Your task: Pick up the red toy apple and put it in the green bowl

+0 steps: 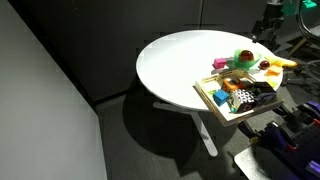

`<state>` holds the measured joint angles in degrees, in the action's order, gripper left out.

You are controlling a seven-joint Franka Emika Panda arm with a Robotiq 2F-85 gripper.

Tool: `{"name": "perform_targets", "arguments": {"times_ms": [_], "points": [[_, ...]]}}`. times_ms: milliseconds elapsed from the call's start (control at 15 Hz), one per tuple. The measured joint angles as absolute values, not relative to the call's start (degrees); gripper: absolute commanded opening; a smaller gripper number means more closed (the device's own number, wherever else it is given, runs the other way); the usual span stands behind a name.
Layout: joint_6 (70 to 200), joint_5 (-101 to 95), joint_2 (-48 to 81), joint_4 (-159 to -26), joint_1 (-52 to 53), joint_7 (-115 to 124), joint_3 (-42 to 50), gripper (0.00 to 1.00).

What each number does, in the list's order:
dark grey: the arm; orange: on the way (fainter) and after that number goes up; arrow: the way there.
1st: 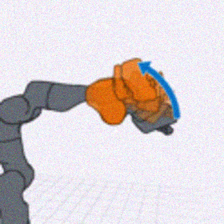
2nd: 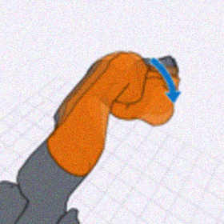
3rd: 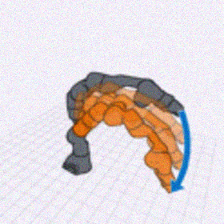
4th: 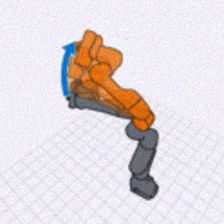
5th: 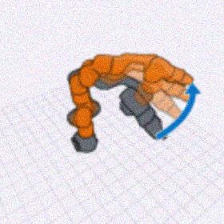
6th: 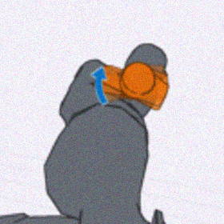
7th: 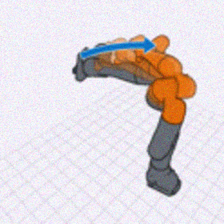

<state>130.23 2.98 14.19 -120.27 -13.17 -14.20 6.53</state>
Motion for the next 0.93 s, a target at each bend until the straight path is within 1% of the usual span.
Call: {"name": "perform_targets", "arguments": {"times_ms": [400,933], "points": [[128.08,3.01,8.37,-123.06,-12.49,-14.12,6.55,1.00],[118.61,1.12,0.78,-124.80,-11.09,-13.63,6.68,1.00]]}}
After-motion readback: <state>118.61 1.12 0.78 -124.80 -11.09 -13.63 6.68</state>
